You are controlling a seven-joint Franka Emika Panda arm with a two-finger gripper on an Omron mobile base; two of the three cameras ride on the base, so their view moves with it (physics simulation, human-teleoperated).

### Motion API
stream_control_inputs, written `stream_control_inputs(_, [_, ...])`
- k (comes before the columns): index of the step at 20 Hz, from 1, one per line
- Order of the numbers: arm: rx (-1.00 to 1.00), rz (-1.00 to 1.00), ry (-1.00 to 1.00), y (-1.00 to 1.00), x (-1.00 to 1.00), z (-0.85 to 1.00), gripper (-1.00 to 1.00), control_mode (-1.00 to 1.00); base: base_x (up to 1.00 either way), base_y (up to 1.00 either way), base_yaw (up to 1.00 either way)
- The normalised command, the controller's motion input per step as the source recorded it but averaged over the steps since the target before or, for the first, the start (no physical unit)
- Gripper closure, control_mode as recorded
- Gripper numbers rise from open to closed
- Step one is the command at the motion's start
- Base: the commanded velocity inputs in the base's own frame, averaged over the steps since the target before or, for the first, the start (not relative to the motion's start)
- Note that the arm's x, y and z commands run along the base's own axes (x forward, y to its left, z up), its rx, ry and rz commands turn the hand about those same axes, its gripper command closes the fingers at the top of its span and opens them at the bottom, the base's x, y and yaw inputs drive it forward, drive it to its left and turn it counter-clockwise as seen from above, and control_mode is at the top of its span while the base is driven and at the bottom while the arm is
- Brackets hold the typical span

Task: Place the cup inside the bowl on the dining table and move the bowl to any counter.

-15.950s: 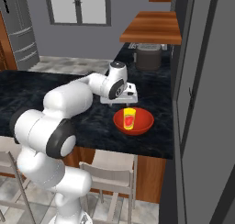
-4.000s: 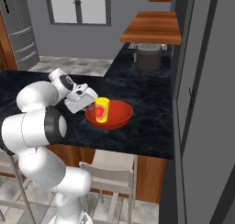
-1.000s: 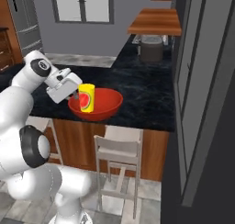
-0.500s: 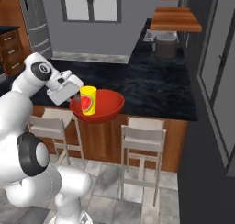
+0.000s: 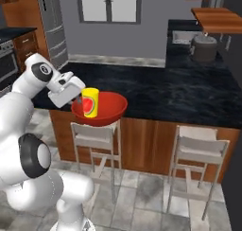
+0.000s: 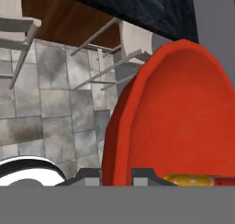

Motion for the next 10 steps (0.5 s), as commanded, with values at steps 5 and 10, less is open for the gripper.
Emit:
stream_control_inputs(5, [0.00,0.00,0.00,0.00,0.00,0.00,1.00,1.00,-0.02,1.00,0.00])
stream_control_inputs(10, [0.00,0.00,0.00,0.00,0.00,0.00,1.00,1.00,0.00,0.99,0.00])
